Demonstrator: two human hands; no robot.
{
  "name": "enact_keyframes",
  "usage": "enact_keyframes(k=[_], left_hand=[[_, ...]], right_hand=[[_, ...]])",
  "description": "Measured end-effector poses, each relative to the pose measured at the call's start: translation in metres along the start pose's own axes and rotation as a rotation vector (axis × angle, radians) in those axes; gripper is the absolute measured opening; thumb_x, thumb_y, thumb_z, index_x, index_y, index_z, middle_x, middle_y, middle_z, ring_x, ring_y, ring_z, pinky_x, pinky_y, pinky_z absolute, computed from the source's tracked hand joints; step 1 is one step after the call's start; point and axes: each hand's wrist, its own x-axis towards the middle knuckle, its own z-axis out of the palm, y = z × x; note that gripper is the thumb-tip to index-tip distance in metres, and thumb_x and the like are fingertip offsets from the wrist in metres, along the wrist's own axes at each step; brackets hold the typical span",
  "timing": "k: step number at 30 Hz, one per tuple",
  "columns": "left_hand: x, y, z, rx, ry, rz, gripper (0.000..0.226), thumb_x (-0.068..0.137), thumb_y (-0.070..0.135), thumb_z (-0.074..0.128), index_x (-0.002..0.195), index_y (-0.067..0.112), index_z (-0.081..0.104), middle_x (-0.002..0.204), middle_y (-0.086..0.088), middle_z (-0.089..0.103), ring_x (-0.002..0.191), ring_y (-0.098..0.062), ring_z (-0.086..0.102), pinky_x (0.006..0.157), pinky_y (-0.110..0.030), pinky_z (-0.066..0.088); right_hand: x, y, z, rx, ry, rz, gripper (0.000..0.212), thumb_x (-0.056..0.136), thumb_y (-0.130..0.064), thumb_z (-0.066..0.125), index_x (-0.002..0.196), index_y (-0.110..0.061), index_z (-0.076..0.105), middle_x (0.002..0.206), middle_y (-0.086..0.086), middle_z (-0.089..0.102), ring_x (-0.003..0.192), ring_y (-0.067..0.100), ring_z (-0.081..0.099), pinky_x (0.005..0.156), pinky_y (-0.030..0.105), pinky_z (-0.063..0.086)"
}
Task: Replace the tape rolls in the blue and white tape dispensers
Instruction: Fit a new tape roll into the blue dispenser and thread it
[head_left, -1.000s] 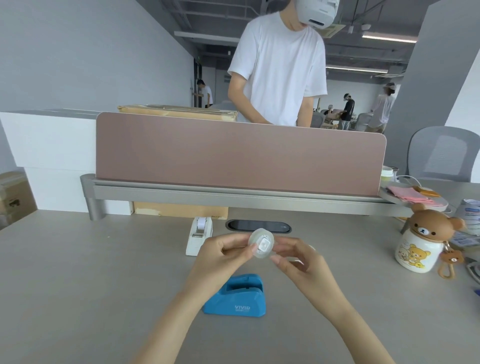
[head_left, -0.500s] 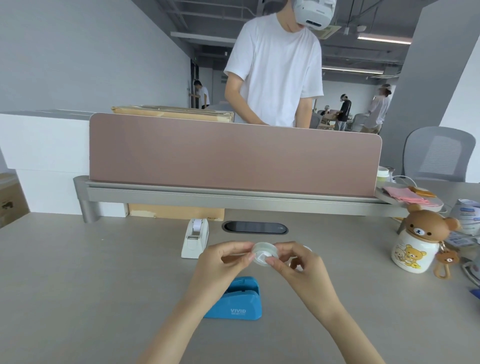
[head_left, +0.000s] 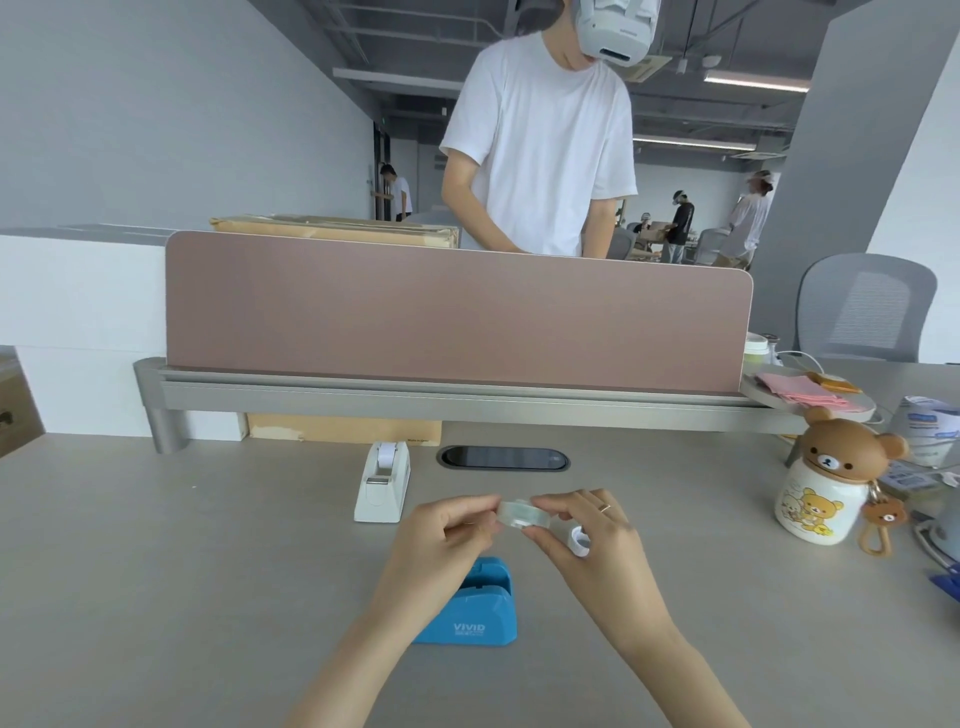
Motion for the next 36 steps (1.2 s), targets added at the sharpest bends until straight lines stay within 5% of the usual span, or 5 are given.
enact_keyframes(k=[5,11,18,27,36], left_hand=[[0.000,-0.003,0.001,0.042,0.008,-0.028,0.023,0.092,0.016,0.058,0.106,0.030,0.070,0.094,0.014,0.075,0.087,0.001,0.071,0.082,-0.016,0.054],[0.000,-0.002,0.001,0.070,0.051,-0.012,0.023,0.087,0.017,0.065,0.100,0.035,0.069,0.095,0.017,0.073,0.089,0.003,0.069,0.084,-0.014,0.053],[0.003,-0.005,-0.004,0.003,0.136,-0.121,0.020,0.079,0.015,0.074,0.094,0.027,0.070,0.080,0.005,0.077,0.078,-0.005,0.073,0.081,-0.028,0.059],[0.004,0.002,-0.009,-0.254,0.121,-0.286,0.013,0.078,0.004,0.073,0.090,0.010,0.072,0.083,-0.009,0.077,0.076,-0.019,0.076,0.074,-0.026,0.061],[0.010,0.001,-0.028,-0.218,0.165,-0.259,0.011,0.080,0.002,0.071,0.090,0.008,0.072,0.085,-0.011,0.076,0.075,-0.016,0.075,0.065,-0.017,0.059]], right_hand=[[-0.002,0.001,0.003,-0.133,0.043,-0.106,0.024,0.072,-0.025,0.080,0.095,-0.022,0.073,0.084,-0.019,0.063,0.089,0.003,0.048,0.064,0.009,0.041],[-0.003,0.004,0.005,-0.074,0.035,-0.079,0.024,0.075,-0.028,0.078,0.098,-0.022,0.073,0.087,-0.020,0.061,0.091,-0.015,0.038,0.075,0.000,0.037],[-0.003,-0.001,0.007,-0.080,0.034,-0.186,0.026,0.073,-0.025,0.080,0.097,-0.023,0.071,0.090,-0.013,0.068,0.089,0.002,0.050,0.080,0.005,0.037],[-0.004,-0.015,0.006,0.310,-0.173,0.276,0.029,0.080,-0.031,0.074,0.104,-0.039,0.060,0.101,-0.017,0.067,0.096,0.005,0.060,0.078,0.010,0.045],[-0.002,-0.018,-0.001,0.309,-0.223,0.254,0.020,0.082,-0.031,0.071,0.085,-0.048,0.061,0.099,-0.016,0.067,0.096,0.002,0.060,0.080,0.009,0.043]])
